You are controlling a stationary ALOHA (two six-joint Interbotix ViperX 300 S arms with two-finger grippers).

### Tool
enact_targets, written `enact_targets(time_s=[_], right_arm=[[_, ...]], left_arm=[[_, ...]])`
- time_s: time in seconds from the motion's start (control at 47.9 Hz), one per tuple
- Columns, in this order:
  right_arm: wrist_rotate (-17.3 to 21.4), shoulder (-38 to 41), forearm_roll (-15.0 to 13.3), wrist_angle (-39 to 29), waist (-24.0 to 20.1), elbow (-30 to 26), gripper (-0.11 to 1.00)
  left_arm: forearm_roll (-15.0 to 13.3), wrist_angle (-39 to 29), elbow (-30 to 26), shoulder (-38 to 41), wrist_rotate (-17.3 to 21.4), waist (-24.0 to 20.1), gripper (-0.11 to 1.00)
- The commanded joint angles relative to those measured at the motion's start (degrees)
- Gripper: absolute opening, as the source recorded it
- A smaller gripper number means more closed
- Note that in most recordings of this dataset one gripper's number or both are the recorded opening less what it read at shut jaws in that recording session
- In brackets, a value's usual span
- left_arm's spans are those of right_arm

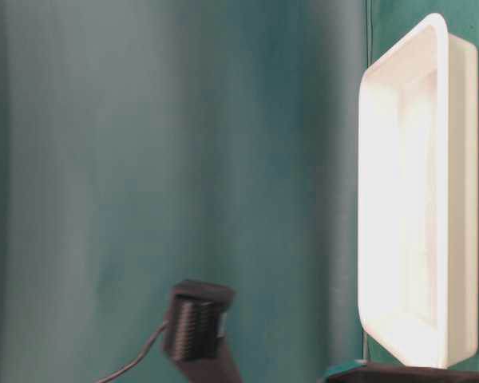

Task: Pick up the tape from a random location and place it into the white case.
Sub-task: 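Lower the left gripper and close it on the black tape roll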

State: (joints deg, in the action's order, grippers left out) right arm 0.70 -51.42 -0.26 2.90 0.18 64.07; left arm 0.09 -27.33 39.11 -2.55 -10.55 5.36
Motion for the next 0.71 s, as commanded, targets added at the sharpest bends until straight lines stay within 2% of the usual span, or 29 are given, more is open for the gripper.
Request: enact_targets(time_s=[0.0, 0.689], right_arm=[[-0.1, 0.4, -0.1, 0.3, -0.1, -1.3, 0.92], [-0.1, 0.5, -0.1, 0.3, -0.1, -1.2, 0.92]], left_arm=[[0.1, 1.0, -0.5, 0.7, 0.0, 0.1, 0.98], [0.1, 5.8, 0.7, 7.4, -0.1, 0.9, 0.98]])
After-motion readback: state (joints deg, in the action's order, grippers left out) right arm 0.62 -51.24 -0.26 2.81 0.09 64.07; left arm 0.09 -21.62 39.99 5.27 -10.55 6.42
